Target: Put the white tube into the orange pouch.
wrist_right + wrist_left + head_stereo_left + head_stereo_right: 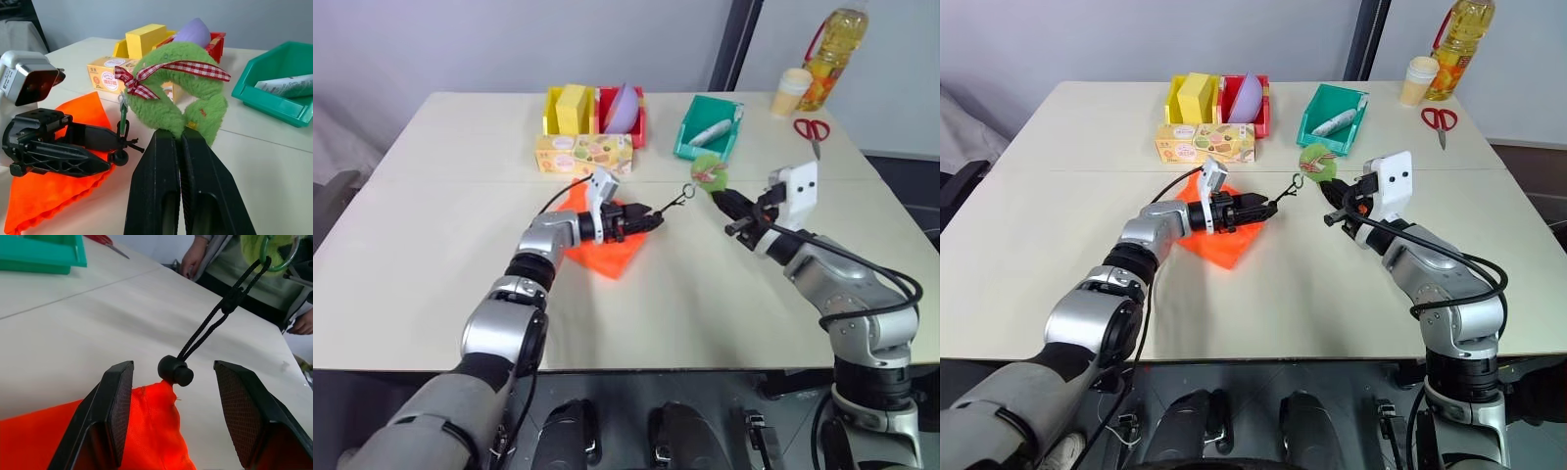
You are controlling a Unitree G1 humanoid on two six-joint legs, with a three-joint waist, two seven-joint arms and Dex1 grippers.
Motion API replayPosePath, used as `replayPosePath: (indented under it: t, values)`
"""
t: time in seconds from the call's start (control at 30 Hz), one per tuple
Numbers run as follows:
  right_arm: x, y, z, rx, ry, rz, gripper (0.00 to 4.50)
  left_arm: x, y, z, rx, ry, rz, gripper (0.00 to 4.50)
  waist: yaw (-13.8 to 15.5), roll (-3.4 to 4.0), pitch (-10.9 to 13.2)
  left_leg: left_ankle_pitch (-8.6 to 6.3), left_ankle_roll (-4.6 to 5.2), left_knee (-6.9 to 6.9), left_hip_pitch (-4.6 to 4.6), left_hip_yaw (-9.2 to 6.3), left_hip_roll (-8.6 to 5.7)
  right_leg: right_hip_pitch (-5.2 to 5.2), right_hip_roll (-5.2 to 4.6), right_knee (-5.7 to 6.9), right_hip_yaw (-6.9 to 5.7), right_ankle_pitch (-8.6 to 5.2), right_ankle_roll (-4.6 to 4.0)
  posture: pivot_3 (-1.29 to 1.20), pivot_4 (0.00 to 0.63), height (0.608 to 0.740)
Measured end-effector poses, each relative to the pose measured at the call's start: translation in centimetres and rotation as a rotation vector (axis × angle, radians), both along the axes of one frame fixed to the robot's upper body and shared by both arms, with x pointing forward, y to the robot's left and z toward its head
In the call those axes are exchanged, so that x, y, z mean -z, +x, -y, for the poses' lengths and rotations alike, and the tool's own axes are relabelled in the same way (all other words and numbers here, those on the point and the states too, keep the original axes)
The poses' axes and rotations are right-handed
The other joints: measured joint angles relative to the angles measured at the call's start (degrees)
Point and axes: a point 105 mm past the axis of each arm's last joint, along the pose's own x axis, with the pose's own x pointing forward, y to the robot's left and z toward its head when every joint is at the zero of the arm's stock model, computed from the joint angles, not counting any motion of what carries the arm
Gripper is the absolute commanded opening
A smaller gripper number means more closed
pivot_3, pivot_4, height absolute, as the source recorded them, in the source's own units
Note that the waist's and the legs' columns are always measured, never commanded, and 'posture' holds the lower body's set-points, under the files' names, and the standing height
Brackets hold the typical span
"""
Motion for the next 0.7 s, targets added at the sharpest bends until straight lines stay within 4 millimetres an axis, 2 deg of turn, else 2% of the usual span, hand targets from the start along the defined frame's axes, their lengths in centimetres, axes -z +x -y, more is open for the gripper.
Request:
replayPosePath:
  t: [0.07,0.2,0.7]
  values:
    - [0.00,-0.01,-0.01,-0.001,0.000,0.000,0.00,0.15,0.01,-0.01,-0.003,0.002,-0.005,2.01,0.0,0.00,0.0,0.00,0.00,0.00,0.00,0.00,0.00,0.00,0.00,0.00,0.00,0.00,0.00,0.00,0.150,0.727]
    - [0.00,-0.02,-0.03,-0.003,0.000,0.000,0.00,0.10,0.04,0.09,-0.007,-0.010,-0.008,0.03,0.0,0.00,0.0,0.00,0.00,0.02,0.00,0.00,0.00,0.00,0.00,0.00,0.00,0.00,0.00,0.00,0.150,0.727]
    - [0.10,-0.04,-0.25,-0.012,-0.003,-0.003,0.00,-0.36,0.14,-0.76,-0.030,-0.037,0.014,0.03,0.0,0.00,0.0,0.00,0.00,0.03,-0.01,0.00,0.00,0.00,0.00,0.01,0.00,0.00,0.00,0.00,0.150,0.727]
